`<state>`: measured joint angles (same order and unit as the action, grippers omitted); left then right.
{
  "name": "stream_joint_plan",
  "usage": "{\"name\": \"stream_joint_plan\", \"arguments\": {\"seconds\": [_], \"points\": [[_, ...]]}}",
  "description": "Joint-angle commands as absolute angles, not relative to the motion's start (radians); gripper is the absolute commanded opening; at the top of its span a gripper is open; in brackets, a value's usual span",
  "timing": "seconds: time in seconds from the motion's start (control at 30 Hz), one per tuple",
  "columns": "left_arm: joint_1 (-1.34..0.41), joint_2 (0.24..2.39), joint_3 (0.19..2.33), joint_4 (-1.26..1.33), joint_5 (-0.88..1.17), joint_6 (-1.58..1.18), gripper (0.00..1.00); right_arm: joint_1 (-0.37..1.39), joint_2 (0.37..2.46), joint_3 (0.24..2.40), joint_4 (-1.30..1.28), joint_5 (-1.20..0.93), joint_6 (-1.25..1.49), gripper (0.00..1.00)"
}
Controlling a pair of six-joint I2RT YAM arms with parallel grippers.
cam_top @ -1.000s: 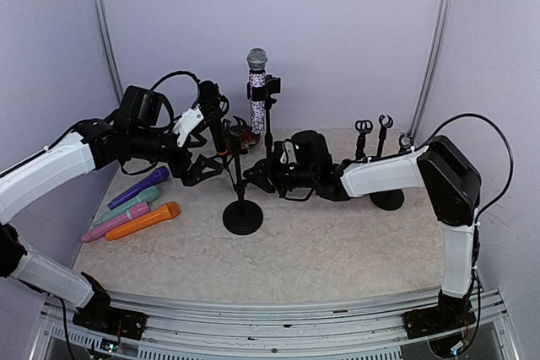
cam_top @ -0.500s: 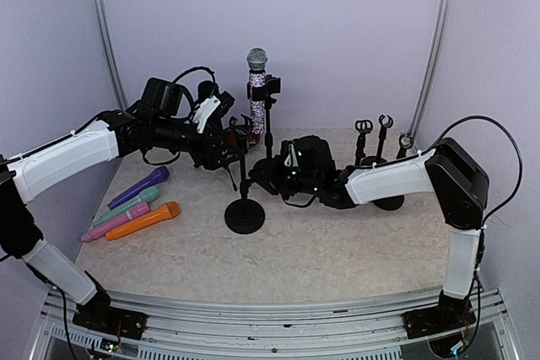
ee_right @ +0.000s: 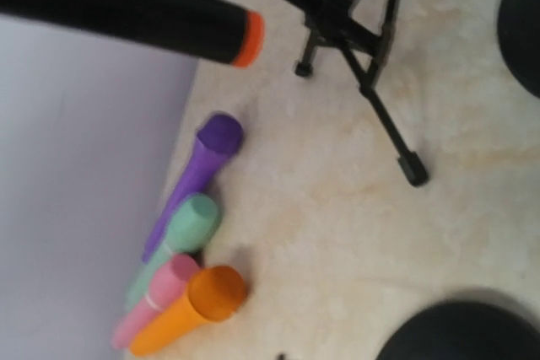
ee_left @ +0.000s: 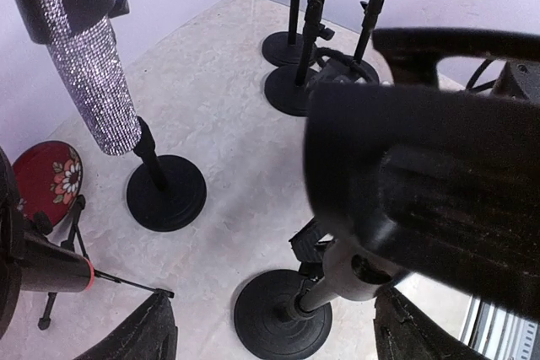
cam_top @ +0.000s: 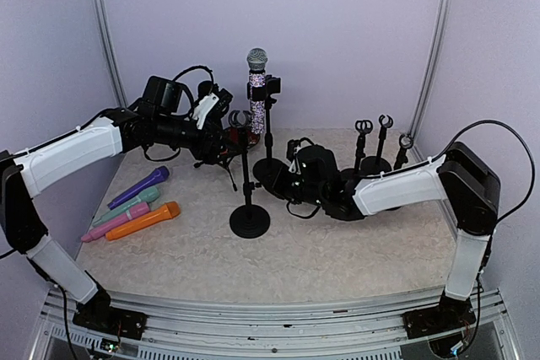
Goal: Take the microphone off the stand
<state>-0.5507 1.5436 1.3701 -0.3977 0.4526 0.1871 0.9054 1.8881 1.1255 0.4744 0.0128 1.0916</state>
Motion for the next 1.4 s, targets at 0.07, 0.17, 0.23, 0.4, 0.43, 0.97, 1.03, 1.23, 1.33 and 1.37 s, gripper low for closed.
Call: {"name": "stream_joint_plan", "arguments": {"seconds": [0.07, 0.17, 0.23, 0.4, 0.43, 0.97, 1.03, 1.23, 1.33, 1.37], "points": [[-0.536, 1.536, 1.409, -0.376, 0.473, 0.203, 0.8, 0.955, 1.864, 1.097, 0.445, 0.033, 1.032, 0.0], [-0.537, 1.533, 1.404, -0.401, 0.485, 0.224, 0.8, 0.951, 1.87, 1.064, 0.502, 0.0, 1.049, 0.0], [-0.538, 1.526, 1.401, -0.422, 0.497, 0.244, 0.81, 0.941, 1.869, 1.048, 0.529, -0.042, 1.061, 0.0], [-0.526, 1.46, 1.357, -0.473, 0.513, 0.322, 0.83, 0.893, 1.799, 1.011, 0.537, -0.145, 1.143, 0.52], [-0.522, 1.444, 1.343, -0.483, 0.514, 0.335, 0.84, 0.887, 1.785, 1.011, 0.518, -0.15, 1.165, 0.58], [-0.396, 1.211, 1.176, -0.572, 0.546, 0.438, 0.89, 0.858, 1.96, 1.108, 0.633, -0.379, 1.513, 0.57], [-0.392, 1.194, 1.165, -0.582, 0.547, 0.442, 0.89, 0.85, 1.973, 1.125, 0.632, -0.386, 1.516, 0.53], [-0.391, 1.173, 1.145, -0.602, 0.551, 0.457, 0.89, 0.818, 1.968, 1.109, 0.675, -0.414, 1.534, 0.48], [-0.391, 1.173, 1.148, -0.606, 0.554, 0.463, 0.89, 0.804, 1.951, 1.078, 0.7, -0.422, 1.543, 0.49], [-0.391, 1.174, 1.148, -0.607, 0.557, 0.463, 0.89, 0.801, 1.948, 1.073, 0.706, -0.426, 1.545, 0.49]]}}
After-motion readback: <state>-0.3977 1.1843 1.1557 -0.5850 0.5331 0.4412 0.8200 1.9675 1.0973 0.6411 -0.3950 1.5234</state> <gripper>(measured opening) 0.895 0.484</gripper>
